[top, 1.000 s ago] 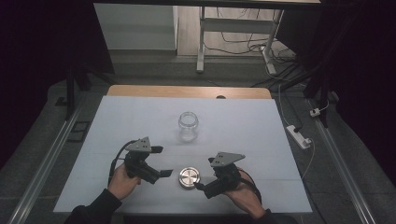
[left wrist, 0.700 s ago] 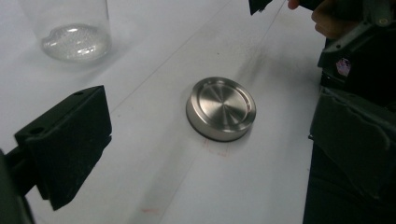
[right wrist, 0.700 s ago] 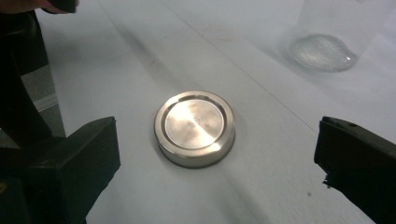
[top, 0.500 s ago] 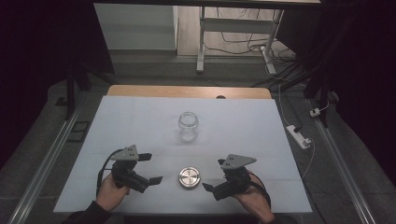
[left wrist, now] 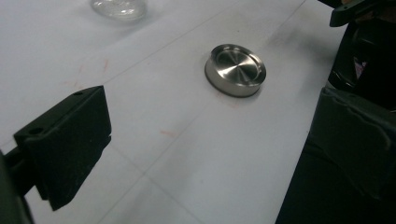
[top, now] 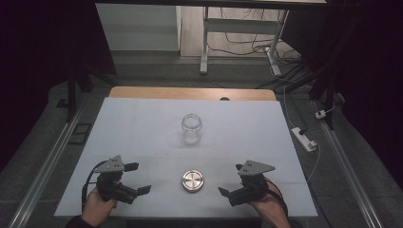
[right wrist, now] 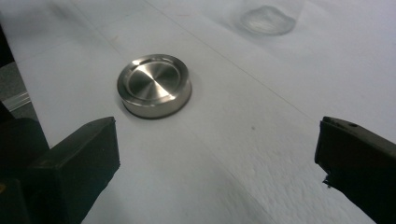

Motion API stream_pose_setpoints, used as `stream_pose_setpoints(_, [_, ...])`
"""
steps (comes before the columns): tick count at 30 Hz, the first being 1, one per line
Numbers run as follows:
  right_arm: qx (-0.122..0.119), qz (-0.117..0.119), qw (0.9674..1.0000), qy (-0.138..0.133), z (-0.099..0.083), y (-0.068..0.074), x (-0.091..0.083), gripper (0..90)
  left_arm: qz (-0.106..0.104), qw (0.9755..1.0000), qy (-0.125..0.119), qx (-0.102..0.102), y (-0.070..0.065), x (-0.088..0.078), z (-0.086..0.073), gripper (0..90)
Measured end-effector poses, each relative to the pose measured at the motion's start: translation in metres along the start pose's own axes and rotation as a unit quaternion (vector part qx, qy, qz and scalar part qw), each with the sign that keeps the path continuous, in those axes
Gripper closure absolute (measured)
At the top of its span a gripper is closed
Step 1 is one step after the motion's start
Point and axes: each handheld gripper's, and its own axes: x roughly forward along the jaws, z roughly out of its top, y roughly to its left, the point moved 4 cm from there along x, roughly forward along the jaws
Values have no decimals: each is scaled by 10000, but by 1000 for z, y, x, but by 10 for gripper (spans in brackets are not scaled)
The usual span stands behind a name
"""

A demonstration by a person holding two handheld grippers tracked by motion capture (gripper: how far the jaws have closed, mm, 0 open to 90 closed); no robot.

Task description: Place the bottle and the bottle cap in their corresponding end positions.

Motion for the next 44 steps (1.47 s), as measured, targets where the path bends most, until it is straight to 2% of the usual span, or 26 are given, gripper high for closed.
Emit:
stream_pose_setpoints(10, [249,-364,9990,1,-18,-14,-20,0,358,9989,-75,-288,6,-24,-23,0])
stream_pose_setpoints(16, [397,-596,9974,44,-31,-22,-31,0,651,9971,-1,-400,10,-33,-38,0])
stream_pose_setpoints(25, [720,-856,9937,52,-50,-32,-48,0,950,9940,106,-524,14,-41,-54,0])
stream_pose_setpoints(29, [791,-958,9921,156,-58,-33,-51,0,1091,9923,206,-552,15,-44,-61,0])
stream_pose_setpoints(35, [870,-1063,9899,341,-68,-33,-56,0,1215,9904,219,-618,15,-50,-66,0])
stream_pose_setpoints(38, [933,-1096,9891,304,-70,-33,-59,0,1301,9890,290,-649,14,-53,-69,0])
stream_pose_setpoints(44, [954,-1153,9879,395,-72,-33,-59,0,1300,9876,431,-774,17,-51,-69,0])
